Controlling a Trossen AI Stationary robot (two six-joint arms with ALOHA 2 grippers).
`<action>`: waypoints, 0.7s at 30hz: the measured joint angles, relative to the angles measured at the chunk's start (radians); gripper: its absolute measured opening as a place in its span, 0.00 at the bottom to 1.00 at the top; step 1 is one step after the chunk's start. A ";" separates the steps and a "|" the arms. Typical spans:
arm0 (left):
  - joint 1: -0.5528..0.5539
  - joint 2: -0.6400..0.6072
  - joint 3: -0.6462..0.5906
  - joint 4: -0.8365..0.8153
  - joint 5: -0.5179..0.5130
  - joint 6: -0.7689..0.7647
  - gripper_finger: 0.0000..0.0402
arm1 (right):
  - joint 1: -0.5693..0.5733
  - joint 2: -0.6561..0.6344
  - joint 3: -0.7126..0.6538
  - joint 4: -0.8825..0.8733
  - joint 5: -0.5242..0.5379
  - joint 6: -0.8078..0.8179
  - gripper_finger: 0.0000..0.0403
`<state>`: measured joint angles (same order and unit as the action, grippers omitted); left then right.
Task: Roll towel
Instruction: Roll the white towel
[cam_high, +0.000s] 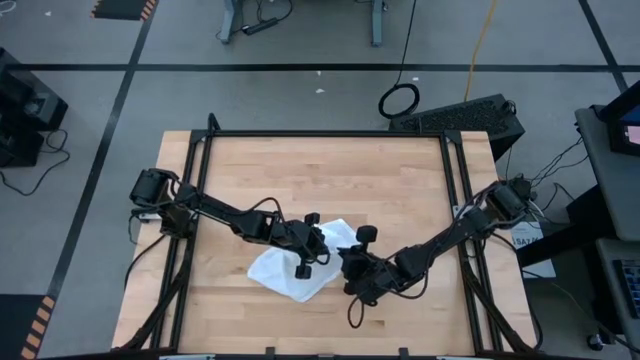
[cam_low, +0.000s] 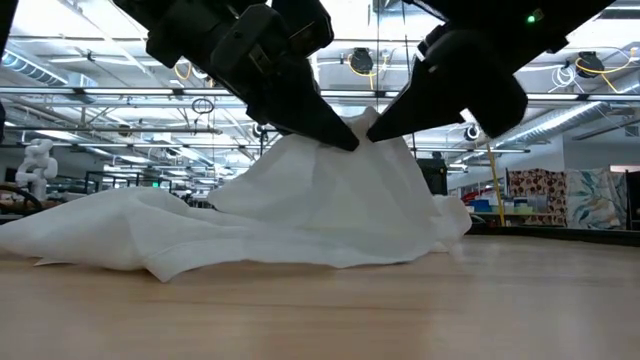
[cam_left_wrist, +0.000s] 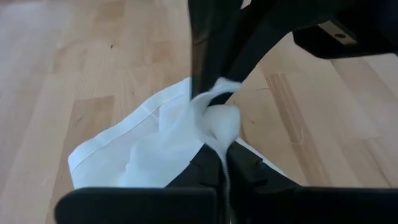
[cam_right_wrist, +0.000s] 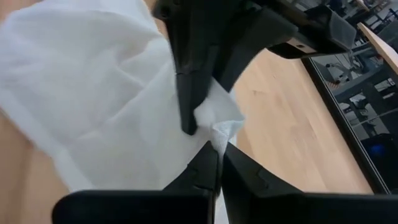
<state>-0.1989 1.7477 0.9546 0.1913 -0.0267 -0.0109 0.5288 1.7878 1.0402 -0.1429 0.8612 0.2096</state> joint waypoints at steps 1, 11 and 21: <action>0.000 0.000 0.000 0.000 0.005 0.000 0.02 | 0.007 0.000 0.000 0.000 0.000 0.003 0.02; 0.002 0.000 0.000 0.029 0.044 -0.010 0.01 | 0.072 0.000 0.000 -0.030 0.012 0.147 0.21; 0.008 0.000 0.000 0.034 0.044 -0.063 0.01 | 0.162 0.000 0.000 -0.130 0.103 0.307 0.31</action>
<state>-0.1909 1.7481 0.9546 0.2252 0.0174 -0.0734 0.6911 1.7878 1.0401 -0.2732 0.9642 0.5165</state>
